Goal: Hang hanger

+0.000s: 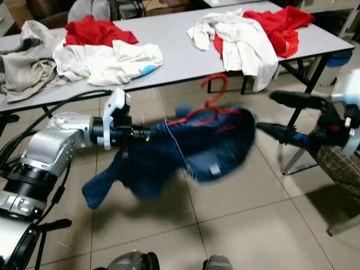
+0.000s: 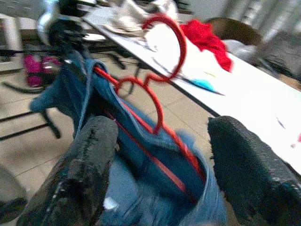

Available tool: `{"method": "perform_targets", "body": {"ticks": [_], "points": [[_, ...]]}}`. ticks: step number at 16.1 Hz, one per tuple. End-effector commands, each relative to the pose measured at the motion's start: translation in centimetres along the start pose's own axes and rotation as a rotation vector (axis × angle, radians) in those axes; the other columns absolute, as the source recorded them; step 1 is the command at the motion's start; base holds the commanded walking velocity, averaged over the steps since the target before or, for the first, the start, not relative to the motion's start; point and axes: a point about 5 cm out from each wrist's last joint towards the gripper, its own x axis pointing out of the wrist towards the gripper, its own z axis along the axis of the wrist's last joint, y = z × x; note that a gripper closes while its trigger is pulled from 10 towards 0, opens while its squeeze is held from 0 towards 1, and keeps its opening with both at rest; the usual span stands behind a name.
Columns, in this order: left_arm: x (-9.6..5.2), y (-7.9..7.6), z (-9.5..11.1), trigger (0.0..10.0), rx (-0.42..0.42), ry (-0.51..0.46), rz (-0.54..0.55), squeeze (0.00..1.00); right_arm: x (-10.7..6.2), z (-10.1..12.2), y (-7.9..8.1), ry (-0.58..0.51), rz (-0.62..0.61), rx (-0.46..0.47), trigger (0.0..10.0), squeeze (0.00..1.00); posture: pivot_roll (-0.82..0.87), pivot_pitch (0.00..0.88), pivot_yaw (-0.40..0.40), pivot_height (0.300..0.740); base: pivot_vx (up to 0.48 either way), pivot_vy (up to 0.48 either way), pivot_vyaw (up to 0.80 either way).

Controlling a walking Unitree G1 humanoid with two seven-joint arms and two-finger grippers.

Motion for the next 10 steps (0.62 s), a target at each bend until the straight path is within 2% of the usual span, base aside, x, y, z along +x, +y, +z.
{"method": "perform_targets", "body": {"ticks": [1,2,3,5,7,10], "points": [[0.2,-0.1,1.7,0.0,0.082,-0.017,-0.040,0.00,0.1,0.1,-0.1,0.026,0.058,0.005,10.0,1.00,-0.23,0.000,0.077,0.740,0.000,0.000,0.00],[0.3,-0.2,1.9,0.0,0.092,-0.017,-0.057,0.00,0.3,-0.1,-0.4,0.040,0.081,-0.001,10.0,0.97,-0.23,0.000,0.074,0.740,0.000,0.000,0.00],[0.4,-0.3,2.0,0.0,0.097,-0.018,-0.074,0.00,0.5,-0.3,-0.6,0.043,0.087,0.001,10.0,0.00,-0.22,0.000,0.068,0.740,0.000,0.000,0.00],[1.1,-1.2,2.7,0.0,0.128,-0.024,-0.166,0.00,1.1,-1.3,-1.4,0.078,0.163,0.025,10.0,0.00,-0.21,0.000,0.058,0.740,0.000,0.000,0.00],[1.7,-1.5,3.3,0.0,0.145,-0.027,-0.206,0.00,1.7,-1.7,-1.9,0.092,0.206,0.036,10.0,0.00,-0.21,0.000,0.055,0.740,0.000,0.000,0.00],[2.4,-1.6,3.8,0.0,0.157,-0.024,-0.239,0.00,2.9,-1.8,-1.9,0.094,0.323,0.050,10.0,0.00,-0.20,0.000,0.060,0.740,0.000,0.000,0.00]]}}
